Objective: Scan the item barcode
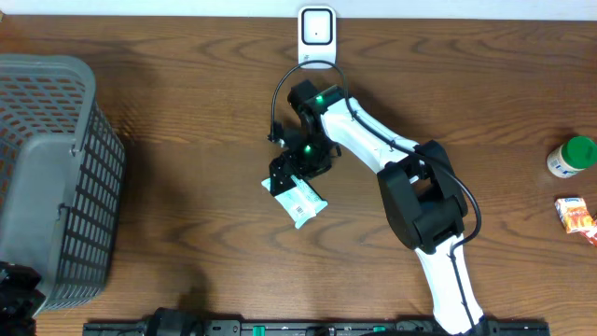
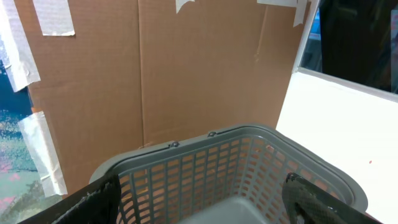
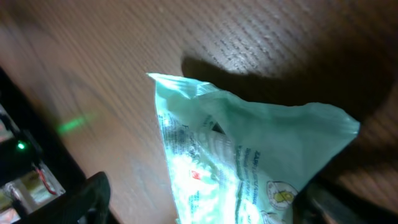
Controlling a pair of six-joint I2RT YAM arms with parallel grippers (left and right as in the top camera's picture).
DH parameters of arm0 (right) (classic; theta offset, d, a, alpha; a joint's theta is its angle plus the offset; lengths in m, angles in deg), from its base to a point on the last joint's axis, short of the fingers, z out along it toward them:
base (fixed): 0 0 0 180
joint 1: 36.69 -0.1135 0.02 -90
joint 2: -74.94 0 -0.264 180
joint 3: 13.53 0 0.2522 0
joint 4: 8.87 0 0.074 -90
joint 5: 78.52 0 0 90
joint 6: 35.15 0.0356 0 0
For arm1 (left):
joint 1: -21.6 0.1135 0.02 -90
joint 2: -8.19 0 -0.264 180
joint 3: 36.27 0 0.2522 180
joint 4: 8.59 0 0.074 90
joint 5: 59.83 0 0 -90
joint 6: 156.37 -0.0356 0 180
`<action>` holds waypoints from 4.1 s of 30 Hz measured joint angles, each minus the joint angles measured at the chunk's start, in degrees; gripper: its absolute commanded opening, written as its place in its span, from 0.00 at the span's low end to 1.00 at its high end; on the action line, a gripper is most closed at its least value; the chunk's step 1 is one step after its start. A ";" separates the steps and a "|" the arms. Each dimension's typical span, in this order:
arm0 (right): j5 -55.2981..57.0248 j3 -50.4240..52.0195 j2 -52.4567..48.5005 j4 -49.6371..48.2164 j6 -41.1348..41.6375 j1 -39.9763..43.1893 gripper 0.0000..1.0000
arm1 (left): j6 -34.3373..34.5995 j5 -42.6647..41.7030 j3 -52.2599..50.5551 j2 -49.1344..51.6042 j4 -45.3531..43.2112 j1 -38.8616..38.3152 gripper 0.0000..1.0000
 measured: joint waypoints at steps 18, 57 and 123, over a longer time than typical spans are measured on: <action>-7.98 2.38 -2.27 9.55 -2.54 1.01 0.01 | 0.00 0.02 0.00 0.00 4.61 -0.02 0.83; 19.93 -6.86 17.51 -32.46 11.87 11.06 0.01 | 0.00 0.04 0.00 -0.04 4.70 -0.02 0.83; 57.44 -11.06 -12.17 -45.70 -7.72 -2.56 0.17 | 0.00 0.15 0.00 -0.04 4.68 -0.02 0.83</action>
